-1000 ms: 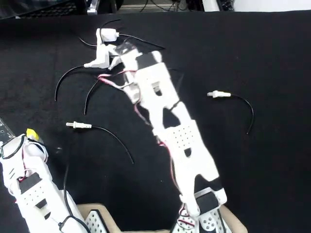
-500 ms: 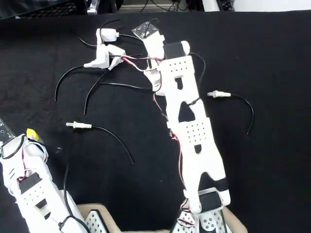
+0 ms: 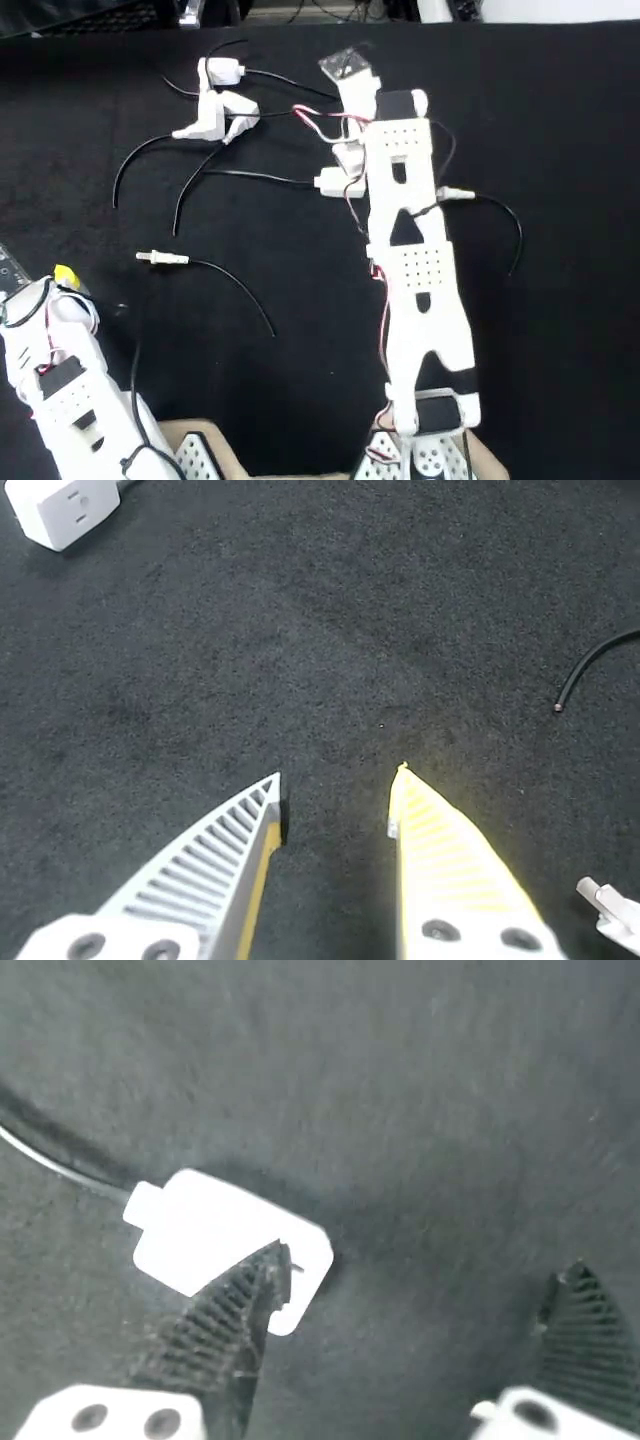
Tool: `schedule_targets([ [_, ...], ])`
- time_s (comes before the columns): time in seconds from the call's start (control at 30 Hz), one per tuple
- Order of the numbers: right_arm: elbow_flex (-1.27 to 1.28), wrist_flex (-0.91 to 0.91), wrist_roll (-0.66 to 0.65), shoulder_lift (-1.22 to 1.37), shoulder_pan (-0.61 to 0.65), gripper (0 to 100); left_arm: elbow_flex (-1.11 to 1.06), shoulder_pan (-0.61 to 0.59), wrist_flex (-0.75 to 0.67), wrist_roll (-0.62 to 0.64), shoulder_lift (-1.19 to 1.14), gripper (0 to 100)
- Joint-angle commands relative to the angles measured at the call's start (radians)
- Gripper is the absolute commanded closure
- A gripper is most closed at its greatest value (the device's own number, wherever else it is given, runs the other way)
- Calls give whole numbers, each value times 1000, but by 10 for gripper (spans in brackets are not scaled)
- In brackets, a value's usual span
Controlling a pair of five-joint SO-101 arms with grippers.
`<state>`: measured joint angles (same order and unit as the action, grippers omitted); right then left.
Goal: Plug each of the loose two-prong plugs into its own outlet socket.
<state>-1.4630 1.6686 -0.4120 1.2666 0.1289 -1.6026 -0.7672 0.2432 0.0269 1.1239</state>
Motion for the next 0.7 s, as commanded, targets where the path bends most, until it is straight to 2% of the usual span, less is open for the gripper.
schedule_targets([
  [0.0, -42, -31, -84, 56, 2, 610, 8, 2, -28, -8, 8, 820],
  [0.23, -102, 98, -98, 85, -23, 610, 8, 7, -28, -8, 8, 820],
  [0.4, -53, 98, -98, 77, -57, 610, 8, 7, -28, -8, 8, 819],
  [0.6, -191, 98, -101, -5, -124, 610, 8, 8, -28, -8, 8, 819],
  [0.67, -206, 98, -146, -65, -143, 610, 8, 8, -28, -8, 8, 819],
])
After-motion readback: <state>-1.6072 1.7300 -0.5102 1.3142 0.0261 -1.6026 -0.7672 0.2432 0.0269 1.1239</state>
